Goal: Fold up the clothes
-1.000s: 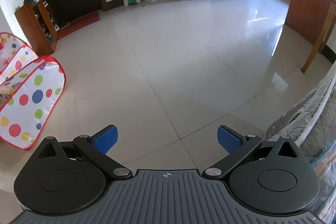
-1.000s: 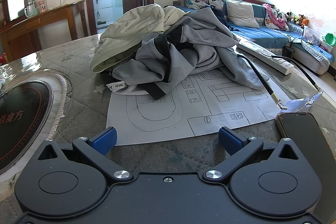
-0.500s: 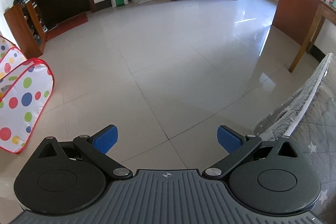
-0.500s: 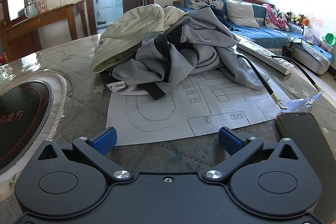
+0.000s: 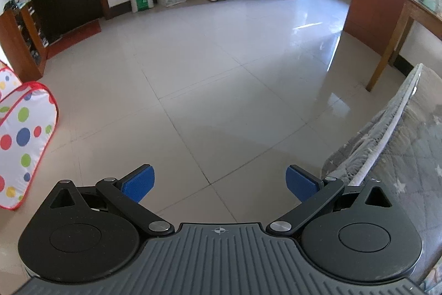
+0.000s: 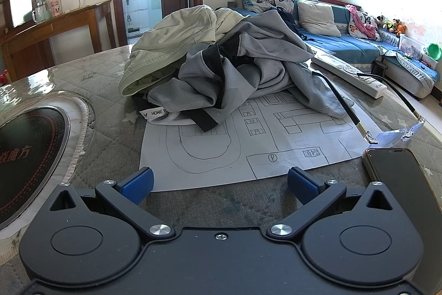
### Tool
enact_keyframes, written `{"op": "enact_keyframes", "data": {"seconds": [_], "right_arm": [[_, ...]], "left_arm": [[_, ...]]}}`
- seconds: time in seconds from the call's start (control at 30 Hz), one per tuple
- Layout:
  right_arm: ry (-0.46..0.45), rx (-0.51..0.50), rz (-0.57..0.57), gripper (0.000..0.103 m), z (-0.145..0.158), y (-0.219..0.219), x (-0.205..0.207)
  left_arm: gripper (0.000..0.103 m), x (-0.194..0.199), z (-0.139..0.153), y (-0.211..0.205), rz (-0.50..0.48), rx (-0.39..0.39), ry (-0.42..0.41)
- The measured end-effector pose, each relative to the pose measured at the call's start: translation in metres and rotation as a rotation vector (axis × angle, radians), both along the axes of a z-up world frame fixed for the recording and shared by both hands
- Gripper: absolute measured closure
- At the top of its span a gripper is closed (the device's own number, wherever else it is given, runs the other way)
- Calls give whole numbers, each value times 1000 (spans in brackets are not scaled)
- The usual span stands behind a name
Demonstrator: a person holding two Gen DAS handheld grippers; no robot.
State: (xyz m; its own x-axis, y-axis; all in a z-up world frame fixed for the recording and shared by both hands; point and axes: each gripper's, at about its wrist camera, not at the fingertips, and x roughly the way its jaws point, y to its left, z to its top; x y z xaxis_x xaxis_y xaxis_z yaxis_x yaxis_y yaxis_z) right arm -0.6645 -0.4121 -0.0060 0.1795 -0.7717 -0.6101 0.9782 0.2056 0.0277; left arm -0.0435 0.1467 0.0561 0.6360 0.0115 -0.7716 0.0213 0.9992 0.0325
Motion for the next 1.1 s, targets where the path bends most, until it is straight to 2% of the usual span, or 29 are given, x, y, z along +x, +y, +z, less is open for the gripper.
{"op": "enact_keyframes", "data": {"seconds": [0.2,0.87,1.1], "right_arm": [[0,0,0,0,0,0,0],[0,0,0,0,0,0,0],[0,0,0,0,0,0,0]], "left_arm": [[0,4,-5,-3,-1,-6,24],[0,-6,3,-17,-50,-1,2],[0,-14,3,-38,-111,-5,15]]}}
